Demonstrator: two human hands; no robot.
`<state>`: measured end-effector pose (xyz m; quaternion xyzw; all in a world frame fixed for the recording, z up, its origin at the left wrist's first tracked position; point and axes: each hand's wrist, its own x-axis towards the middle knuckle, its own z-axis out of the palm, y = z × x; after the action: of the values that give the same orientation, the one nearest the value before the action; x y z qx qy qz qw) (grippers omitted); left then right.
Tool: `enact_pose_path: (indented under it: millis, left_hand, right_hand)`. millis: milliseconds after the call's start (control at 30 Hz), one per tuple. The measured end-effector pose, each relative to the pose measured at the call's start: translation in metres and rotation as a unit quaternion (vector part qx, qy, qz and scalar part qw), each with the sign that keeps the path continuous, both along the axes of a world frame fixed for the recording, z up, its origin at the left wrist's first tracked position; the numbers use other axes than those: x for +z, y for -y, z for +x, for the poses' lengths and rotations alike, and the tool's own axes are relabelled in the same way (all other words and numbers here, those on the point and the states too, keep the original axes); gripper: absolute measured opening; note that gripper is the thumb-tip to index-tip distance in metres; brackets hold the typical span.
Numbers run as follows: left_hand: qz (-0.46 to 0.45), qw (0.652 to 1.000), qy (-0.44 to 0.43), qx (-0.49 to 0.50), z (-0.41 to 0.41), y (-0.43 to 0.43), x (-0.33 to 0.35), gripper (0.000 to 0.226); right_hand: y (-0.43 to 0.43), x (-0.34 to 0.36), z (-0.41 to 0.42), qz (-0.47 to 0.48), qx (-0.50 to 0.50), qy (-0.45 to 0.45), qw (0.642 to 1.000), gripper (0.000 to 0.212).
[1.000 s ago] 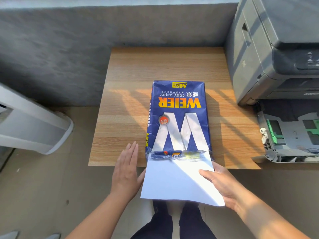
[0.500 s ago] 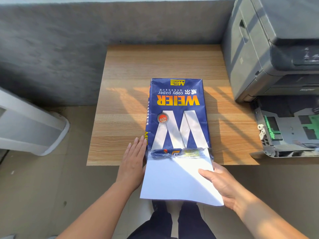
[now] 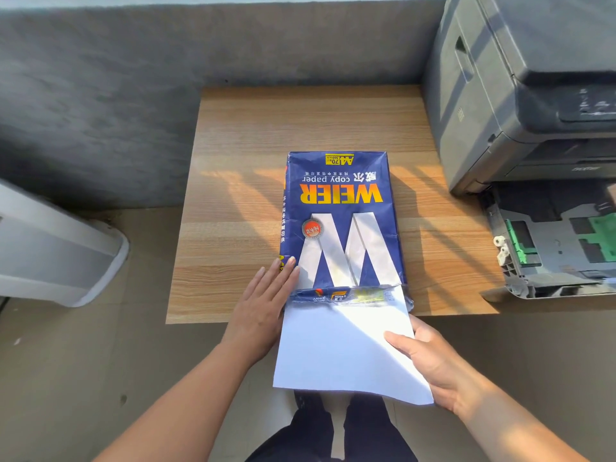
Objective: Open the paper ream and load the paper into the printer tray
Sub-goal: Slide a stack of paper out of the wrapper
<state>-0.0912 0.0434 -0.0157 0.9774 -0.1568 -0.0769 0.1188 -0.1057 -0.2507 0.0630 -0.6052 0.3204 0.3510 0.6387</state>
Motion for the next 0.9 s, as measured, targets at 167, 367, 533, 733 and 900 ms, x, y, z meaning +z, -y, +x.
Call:
enact_pose_path:
  millis: [167, 367, 533, 733, 900]
  left_hand:
    - [0.007, 0.999, -0.042, -0.003, 0.002, 0.002, -0.005, 0.077]
    - [0.006, 0.998, -0.065, -0.007, 0.003, 0.001, -0.004, 0.075]
    - [-0.008, 0.998, -0.069, 0.009, 0.004, 0.002, -0.001, 0.074]
    - [-0.036, 0.996, -0.076, 0.021, 0.006, 0.001, 0.004, 0.070]
    - [-0.060, 0.996, -0.058, 0.029, 0.007, 0.001, 0.008, 0.076]
  right_hand:
    - [-0.002, 0.002, -0.005, -0.001, -0.003, 0.018, 1.000, 0.028]
    - [-0.006, 0.001, -0.013, -0.020, -0.020, 0.022, 0.999, 0.027]
    - [-0.004, 0.004, -0.012, -0.016, -0.016, 0.022, 0.999, 0.023]
    - [-0.003, 0.002, -0.016, -0.022, -0.019, 0.035, 0.999, 0.020]
    - [-0.003, 0.000, -0.018, -0.023, -0.028, 0.037, 0.999, 0.023]
